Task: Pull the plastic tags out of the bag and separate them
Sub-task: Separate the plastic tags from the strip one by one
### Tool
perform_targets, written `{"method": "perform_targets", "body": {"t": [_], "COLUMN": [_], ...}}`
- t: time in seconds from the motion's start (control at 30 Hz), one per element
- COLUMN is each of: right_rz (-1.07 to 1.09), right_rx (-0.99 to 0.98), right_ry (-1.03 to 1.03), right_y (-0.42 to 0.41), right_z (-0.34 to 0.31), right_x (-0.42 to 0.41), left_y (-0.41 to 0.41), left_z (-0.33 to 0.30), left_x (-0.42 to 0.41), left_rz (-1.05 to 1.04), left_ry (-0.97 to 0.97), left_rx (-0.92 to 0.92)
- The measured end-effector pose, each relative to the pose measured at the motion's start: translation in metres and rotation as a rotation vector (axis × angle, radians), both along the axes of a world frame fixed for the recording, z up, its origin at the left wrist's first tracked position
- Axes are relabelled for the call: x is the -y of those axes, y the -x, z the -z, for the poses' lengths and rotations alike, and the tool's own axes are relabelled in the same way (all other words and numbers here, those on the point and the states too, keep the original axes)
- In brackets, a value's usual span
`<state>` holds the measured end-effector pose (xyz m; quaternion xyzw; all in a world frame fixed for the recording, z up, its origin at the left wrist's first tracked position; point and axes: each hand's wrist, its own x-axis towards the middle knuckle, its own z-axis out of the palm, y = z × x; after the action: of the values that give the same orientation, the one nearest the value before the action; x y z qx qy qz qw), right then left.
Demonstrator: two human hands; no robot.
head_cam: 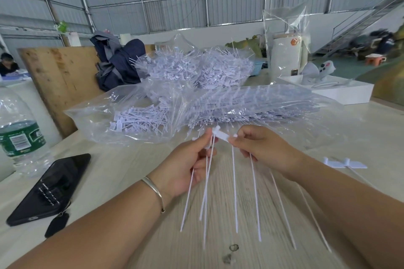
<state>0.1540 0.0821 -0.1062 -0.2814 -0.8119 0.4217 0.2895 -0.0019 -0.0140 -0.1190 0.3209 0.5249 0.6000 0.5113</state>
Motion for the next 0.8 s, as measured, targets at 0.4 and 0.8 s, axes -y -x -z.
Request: {"method": "perform_targets", "body": {"t": [0.4, 0.8], "right_rz": [-0.021, 0.140], "right_rx": [0.128, 0.197], "right_ry": [-0.070, -0.109], "right_y": [0.001, 0.000], "right_z": [0.005, 0.003], "right_x": [-0.004, -0.011], "left_y": [0.011, 0.011], "left_z": [-0.001, 0.005], "left_x": [-0.003, -0.006], "left_rz": [-0.179, -0.222], "left_ry": [-0.067, -0.029], "left_rx": [0.129, 0.155]}}
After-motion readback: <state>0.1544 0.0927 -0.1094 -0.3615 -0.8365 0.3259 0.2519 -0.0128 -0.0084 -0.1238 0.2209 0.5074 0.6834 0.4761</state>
